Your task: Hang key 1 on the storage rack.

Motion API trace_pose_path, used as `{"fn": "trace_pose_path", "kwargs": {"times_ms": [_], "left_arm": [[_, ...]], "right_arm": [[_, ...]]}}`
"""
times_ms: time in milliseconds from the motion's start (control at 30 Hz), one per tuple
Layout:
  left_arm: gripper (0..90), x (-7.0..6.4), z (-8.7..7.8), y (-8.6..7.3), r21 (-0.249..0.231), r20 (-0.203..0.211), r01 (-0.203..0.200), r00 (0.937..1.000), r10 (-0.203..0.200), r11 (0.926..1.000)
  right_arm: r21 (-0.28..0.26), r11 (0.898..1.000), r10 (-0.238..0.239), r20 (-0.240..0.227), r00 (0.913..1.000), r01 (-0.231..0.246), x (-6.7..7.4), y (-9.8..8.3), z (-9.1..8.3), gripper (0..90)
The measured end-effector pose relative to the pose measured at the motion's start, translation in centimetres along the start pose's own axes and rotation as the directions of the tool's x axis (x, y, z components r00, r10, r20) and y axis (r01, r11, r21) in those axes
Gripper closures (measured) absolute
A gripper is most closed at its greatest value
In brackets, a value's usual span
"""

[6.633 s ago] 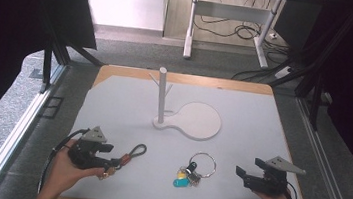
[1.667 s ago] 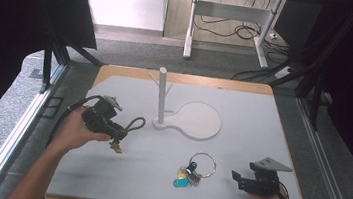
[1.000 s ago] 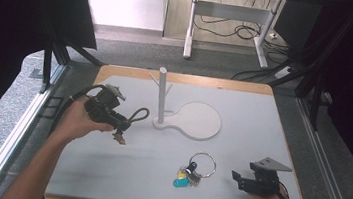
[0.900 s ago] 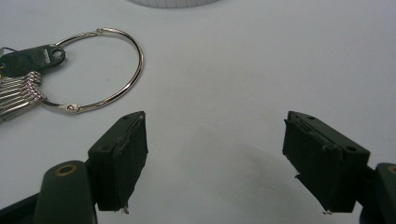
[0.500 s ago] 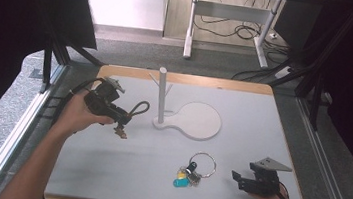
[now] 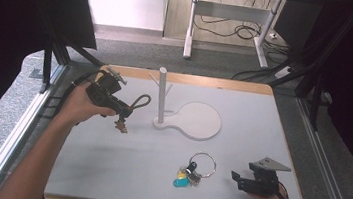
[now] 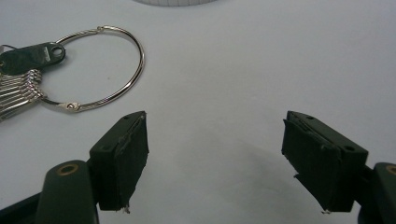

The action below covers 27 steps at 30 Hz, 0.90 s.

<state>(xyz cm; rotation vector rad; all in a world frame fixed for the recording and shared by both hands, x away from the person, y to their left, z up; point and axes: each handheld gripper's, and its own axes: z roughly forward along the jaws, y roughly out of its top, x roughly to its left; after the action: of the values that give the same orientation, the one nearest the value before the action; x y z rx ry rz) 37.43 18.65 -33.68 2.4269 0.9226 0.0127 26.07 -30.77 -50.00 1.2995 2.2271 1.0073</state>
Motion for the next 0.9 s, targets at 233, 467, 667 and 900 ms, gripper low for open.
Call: {"fn": "trace_pose_path", "kwargs": {"times_ms": [233, 467, 667, 900], "left_arm": [[67.0, 0.6, -0.3, 0.7, 0.011, -0.005, -0.011, 0.9999, 0.011, 0.9999], [67.0, 1.2, -0.7, 1.1, 0.003, 0.0, -0.004, 1.0, 0.004, 1.0], [67.0, 1.8, -1.6, 1.4, -0.022, 0.004, -0.012, 0.9999, 0.012, 0.9997], [67.0, 2.5, -1.6, 2.3, -0.021, 0.017, -0.006, 0.9998, 0.006, 0.9998]], "right_arm": [[-0.003, 1.0, 0.0, 0.003, 1.0, 0.0, -0.1, 0.0, -0.1, 23.4], [-0.003, 1.0, -0.002, 0.005, 1.0, 0.002, -0.1, 0.0, -0.1, 23.4], [-0.004, 1.0, -0.007, 0.009, 0.9999, 0.007, 0.0, 0.2, 0.0, 23.4], [-0.001, 1.0, -0.007, 0.009, 0.9999, 0.007, 0.1, 0.2, 0.0, 23.4]]}}
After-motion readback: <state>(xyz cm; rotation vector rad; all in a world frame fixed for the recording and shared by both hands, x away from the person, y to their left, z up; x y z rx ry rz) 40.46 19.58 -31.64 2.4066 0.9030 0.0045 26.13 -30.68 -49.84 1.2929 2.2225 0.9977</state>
